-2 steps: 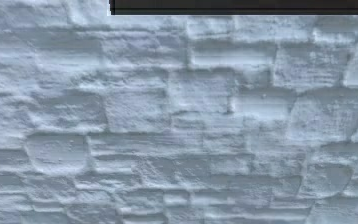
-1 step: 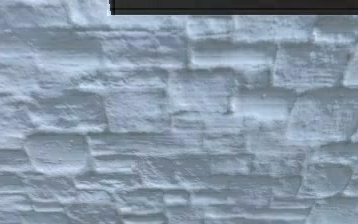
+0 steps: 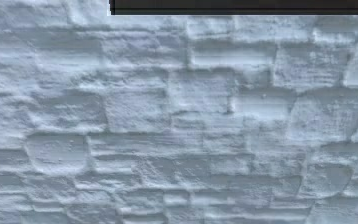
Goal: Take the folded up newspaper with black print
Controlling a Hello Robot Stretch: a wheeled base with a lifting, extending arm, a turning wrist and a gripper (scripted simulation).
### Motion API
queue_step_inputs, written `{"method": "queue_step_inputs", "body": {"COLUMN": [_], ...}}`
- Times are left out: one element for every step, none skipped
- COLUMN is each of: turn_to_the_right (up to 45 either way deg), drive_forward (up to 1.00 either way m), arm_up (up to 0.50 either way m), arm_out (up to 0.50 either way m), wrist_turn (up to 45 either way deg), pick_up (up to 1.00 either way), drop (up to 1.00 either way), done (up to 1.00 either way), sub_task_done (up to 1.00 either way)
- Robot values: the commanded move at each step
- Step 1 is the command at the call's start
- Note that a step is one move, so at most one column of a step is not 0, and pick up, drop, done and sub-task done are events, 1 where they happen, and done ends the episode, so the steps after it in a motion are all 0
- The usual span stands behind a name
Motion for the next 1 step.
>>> {"method": "queue_step_inputs", "body": {"turn_to_the_right": [0.0], "drive_forward": [0.0], "arm_up": [0.0], "arm_out": [0.0], "wrist_turn": [15.0], "pick_up": [0.0], "drop": [0.0], "done": [0.0], "sub_task_done": [0.0]}}
